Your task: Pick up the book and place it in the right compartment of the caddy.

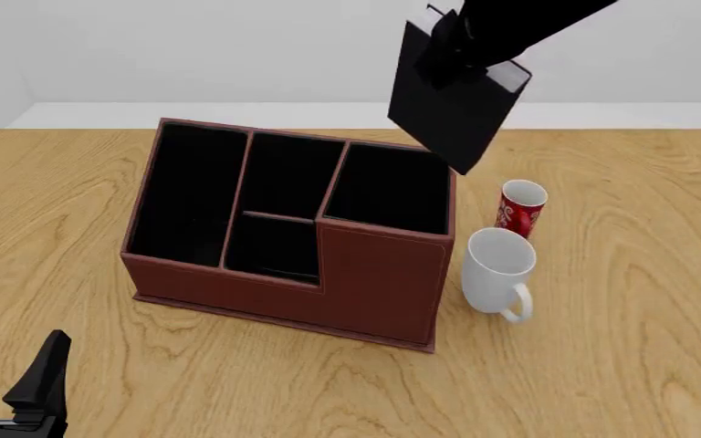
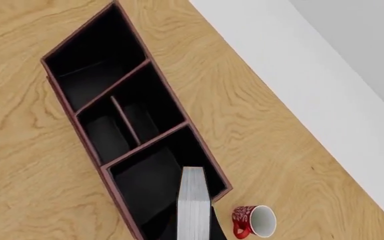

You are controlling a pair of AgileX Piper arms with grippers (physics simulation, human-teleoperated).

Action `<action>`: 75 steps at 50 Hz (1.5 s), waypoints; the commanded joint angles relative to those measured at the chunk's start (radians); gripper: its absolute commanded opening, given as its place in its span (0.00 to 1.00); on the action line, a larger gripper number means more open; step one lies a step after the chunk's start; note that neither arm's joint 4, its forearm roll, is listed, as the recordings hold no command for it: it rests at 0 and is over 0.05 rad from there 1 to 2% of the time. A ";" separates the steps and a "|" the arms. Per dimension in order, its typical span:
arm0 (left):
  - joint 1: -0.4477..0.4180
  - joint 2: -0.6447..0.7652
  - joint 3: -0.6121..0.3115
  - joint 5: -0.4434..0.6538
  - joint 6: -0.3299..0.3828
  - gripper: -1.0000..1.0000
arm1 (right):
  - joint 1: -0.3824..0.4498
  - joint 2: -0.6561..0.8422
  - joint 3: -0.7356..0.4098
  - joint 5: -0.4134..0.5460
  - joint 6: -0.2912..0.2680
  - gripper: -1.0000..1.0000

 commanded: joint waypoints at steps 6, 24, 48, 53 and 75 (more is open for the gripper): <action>0.000 0.000 0.000 0.000 0.000 1.00 | 0.020 0.044 -0.055 0.000 0.027 0.00; 0.000 0.000 0.000 0.000 0.000 1.00 | 0.041 0.079 -0.075 0.000 0.053 0.00; 0.000 0.000 0.000 0.000 0.000 1.00 | 0.048 0.117 -0.097 0.000 0.088 0.00; 0.000 0.000 0.000 0.000 0.000 1.00 | 0.055 0.123 -0.101 0.000 0.097 0.00; 0.000 0.000 0.000 0.000 0.000 1.00 | 0.051 0.179 -0.132 -0.001 0.122 0.00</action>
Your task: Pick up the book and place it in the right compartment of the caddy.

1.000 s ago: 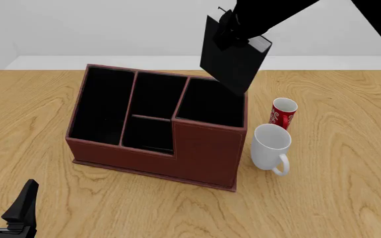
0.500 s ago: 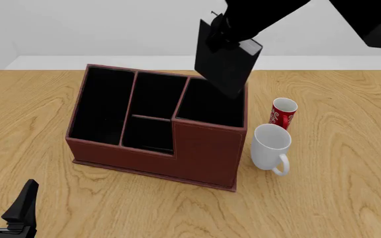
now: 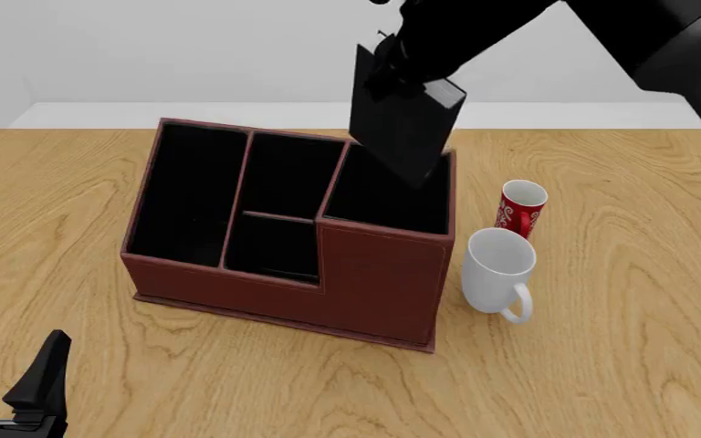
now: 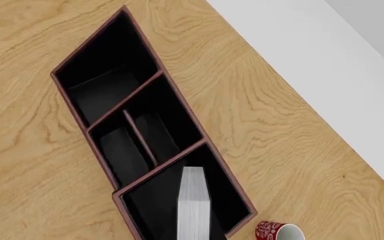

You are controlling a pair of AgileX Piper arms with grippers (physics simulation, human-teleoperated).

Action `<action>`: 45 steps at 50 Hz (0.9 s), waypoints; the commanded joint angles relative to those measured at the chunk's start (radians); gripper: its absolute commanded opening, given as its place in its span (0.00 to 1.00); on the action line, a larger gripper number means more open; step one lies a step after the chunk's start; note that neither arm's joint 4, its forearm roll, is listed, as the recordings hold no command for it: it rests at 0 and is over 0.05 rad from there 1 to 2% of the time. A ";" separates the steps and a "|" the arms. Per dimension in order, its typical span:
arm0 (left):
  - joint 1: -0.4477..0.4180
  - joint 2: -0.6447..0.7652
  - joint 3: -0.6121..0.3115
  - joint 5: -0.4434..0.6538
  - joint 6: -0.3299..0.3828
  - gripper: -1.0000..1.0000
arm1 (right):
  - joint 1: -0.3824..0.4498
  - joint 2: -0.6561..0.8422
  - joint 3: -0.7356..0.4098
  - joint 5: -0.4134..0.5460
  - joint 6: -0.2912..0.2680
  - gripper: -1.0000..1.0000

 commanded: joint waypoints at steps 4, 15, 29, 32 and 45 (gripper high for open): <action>0.000 0.000 0.000 0.000 0.000 1.00 | -0.002 0.019 -0.017 -0.003 0.036 0.00; 0.000 0.000 0.000 0.000 0.000 1.00 | -0.008 -0.022 0.096 -0.065 0.048 0.00; 0.000 0.000 0.000 0.000 0.000 1.00 | -0.008 -0.059 0.175 -0.117 0.081 0.00; 0.000 0.000 0.000 0.000 0.000 1.00 | -0.007 -0.069 0.210 -0.134 0.079 0.00; 0.000 0.000 0.000 0.000 0.000 1.00 | -0.013 -0.083 0.272 -0.179 0.091 0.00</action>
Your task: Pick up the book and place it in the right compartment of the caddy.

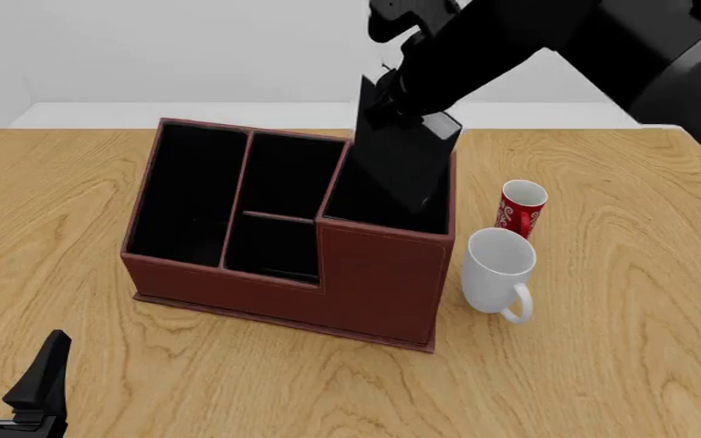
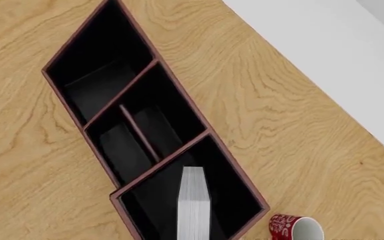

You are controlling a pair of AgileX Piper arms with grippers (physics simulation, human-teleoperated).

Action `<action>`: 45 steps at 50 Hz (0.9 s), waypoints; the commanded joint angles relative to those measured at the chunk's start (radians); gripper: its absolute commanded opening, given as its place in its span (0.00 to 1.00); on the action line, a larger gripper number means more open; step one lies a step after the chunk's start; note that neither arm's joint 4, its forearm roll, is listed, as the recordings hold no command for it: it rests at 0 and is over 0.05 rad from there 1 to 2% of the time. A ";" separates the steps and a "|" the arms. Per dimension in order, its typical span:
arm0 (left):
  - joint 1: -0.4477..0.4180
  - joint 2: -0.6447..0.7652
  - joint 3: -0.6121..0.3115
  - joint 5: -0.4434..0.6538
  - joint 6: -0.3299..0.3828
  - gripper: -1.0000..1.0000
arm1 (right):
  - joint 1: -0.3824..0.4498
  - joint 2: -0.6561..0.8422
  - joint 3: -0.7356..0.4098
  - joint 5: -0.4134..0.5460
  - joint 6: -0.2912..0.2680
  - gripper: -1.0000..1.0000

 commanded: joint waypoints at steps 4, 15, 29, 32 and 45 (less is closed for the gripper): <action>0.000 0.000 0.000 0.000 0.000 1.00 | 0.000 -0.028 0.064 -0.053 0.043 0.00; 0.000 0.000 0.000 0.000 0.000 1.00 | -0.011 -0.031 0.098 -0.079 0.048 0.00; 0.000 0.000 0.000 0.000 0.000 1.00 | -0.016 -0.026 0.134 -0.112 0.056 0.00; 0.000 0.000 0.000 0.000 0.000 1.00 | -0.022 -0.022 0.143 -0.122 0.057 0.00; 0.000 0.000 0.000 0.000 0.000 1.00 | -0.020 -0.018 0.189 -0.164 0.074 0.00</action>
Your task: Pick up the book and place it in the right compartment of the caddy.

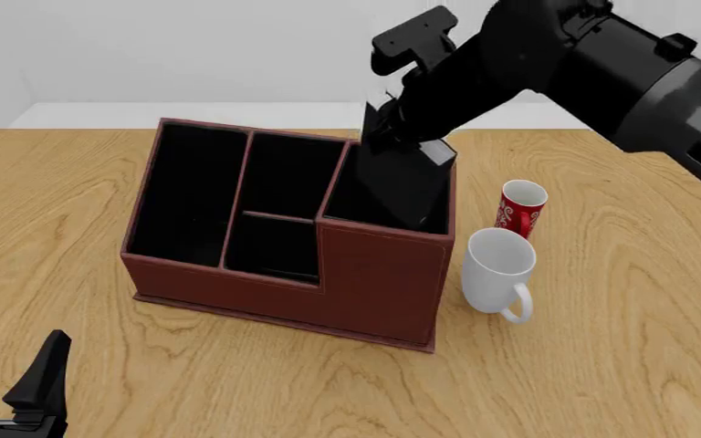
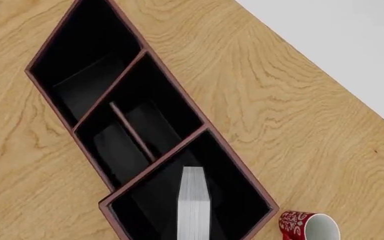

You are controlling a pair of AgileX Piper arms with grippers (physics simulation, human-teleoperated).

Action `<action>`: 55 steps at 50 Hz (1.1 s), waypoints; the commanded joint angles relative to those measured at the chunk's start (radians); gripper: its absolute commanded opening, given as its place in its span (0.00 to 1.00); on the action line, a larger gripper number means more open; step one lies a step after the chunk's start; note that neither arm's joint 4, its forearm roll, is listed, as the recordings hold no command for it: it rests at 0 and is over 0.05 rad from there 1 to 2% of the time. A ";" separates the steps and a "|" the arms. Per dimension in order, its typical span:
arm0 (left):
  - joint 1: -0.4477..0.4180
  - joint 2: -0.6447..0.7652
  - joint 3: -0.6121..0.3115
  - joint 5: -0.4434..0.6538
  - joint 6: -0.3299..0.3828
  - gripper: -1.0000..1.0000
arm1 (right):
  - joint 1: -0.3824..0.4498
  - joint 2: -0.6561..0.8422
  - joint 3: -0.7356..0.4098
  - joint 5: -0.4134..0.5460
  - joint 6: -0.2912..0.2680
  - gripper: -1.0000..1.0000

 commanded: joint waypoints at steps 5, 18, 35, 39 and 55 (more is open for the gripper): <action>0.000 0.000 0.000 0.000 0.000 1.00 | -0.002 0.008 0.024 -0.037 0.033 0.00; 0.000 0.000 0.000 0.000 0.000 1.00 | -0.015 0.033 0.048 -0.067 0.040 0.00; 0.000 0.000 0.000 0.000 0.000 1.00 | -0.026 0.050 0.083 -0.108 0.055 0.00; 0.000 0.000 0.000 0.000 0.000 1.00 | -0.024 0.051 0.091 -0.115 0.058 0.00; 0.000 0.000 0.000 0.000 0.000 1.00 | -0.008 0.065 0.135 -0.150 0.074 0.00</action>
